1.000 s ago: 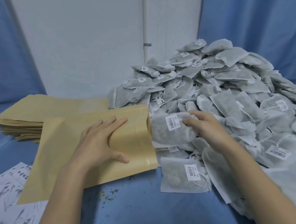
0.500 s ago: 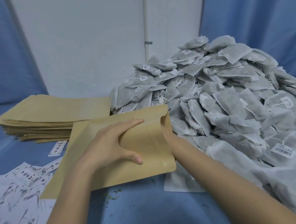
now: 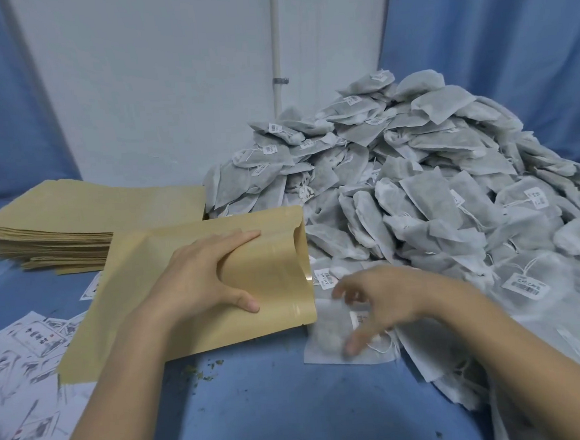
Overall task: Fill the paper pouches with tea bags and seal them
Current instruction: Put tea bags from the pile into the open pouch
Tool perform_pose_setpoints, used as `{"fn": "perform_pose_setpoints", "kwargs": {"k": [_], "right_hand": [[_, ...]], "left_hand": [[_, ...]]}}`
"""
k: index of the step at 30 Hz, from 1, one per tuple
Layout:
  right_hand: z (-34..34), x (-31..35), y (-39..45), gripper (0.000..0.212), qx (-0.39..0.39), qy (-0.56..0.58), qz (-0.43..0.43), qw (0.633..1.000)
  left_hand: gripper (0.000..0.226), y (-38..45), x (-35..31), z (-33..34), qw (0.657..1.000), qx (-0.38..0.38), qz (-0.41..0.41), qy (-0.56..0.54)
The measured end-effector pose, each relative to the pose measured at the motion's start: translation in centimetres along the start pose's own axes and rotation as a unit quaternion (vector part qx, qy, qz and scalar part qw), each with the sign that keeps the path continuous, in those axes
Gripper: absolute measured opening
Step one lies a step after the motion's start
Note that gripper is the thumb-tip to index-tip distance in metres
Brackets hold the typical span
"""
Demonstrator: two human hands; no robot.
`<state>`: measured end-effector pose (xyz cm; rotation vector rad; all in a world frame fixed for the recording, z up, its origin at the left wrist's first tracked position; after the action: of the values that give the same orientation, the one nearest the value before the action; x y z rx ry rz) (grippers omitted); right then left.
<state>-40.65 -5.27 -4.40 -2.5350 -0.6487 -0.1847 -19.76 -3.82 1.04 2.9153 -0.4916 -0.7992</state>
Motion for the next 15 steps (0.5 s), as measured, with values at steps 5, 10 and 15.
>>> {"fn": "perform_pose_setpoints", "kwargs": {"k": [5,10,15], "right_hand": [[-0.2,0.2,0.5,0.058,-0.088,-0.045,-0.024,0.995],[-4.6,-1.4,-1.9,0.038,-0.252,0.072,-0.073,0.962],[-6.8,1.5,-3.4,0.031,-0.345,0.073,-0.157,0.923]], "left_hand": [[0.099,0.0,0.5,0.1,1.0,0.009,-0.008,-0.005],[0.099,-0.3,1.5,-0.7,1.0,-0.006,-0.018,-0.006],[0.1,-0.4,1.8,-0.5,1.0,0.007,-0.02,-0.004]]}}
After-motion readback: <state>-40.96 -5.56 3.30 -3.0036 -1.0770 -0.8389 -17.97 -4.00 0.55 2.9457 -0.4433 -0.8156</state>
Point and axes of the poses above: each hand's wrist, its own y-axis towards the middle knuckle, its own z-axis out of the palm, x = y × z, the point moved 9 cm from there along y, towards the middle knuckle, and after that the axes turned 9 degrees about x, right-handed, at the moved point
